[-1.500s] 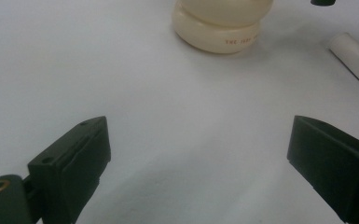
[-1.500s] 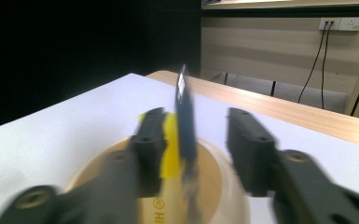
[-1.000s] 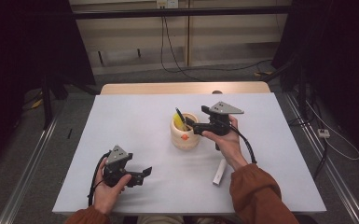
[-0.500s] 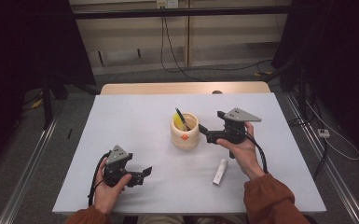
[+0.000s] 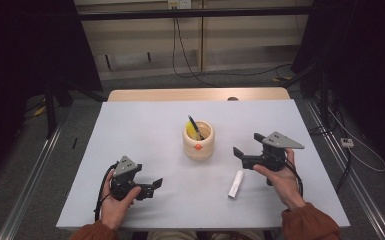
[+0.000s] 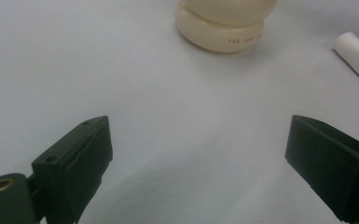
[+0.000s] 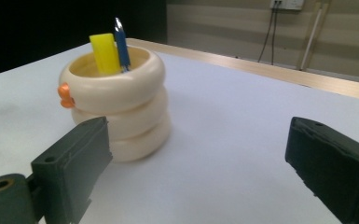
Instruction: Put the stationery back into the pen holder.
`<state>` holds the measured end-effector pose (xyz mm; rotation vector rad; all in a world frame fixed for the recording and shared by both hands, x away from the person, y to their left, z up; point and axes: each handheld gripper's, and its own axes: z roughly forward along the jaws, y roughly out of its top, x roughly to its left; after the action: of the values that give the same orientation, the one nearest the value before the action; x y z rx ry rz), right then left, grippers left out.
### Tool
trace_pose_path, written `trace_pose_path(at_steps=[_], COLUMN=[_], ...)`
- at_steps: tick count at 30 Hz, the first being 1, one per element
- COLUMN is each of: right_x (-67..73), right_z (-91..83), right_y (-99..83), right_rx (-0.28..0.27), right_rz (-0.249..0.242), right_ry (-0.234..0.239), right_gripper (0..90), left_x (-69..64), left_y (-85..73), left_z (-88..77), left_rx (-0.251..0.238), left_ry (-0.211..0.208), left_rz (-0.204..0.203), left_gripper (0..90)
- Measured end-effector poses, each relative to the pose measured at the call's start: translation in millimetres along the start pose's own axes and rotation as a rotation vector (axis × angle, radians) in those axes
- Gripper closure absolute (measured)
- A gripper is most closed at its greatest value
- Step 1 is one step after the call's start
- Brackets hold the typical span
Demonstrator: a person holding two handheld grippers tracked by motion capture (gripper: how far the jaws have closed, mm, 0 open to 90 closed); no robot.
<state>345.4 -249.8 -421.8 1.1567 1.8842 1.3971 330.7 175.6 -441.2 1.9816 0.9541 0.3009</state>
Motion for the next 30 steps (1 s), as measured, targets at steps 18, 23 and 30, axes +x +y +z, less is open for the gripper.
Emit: trace_pose_path(at_steps=[18, 23, 30], right_x=[-21.4, -23.4, -23.8], right_z=[-41.6, -54.0, -64.6], right_y=[-35.7, -45.9, -54.2], right_rx=[0.042, 0.053, 0.055], right_rz=[0.037, 0.062, 0.063], right_ry=[-0.102, -0.111, -0.118], right_gripper=[5.6, 5.6, 5.1], left_x=[-5.0, -6.7, -13.3], left_y=[1.2, 1.4, 3.2], left_z=[-2.6, -2.1, -0.8], left_rx=[-0.020, -0.008, -0.012], left_ry=[0.002, 0.004, 0.000], left_rz=[-0.025, -0.017, 0.000], left_gripper=[8.6, 8.6, 8.6])
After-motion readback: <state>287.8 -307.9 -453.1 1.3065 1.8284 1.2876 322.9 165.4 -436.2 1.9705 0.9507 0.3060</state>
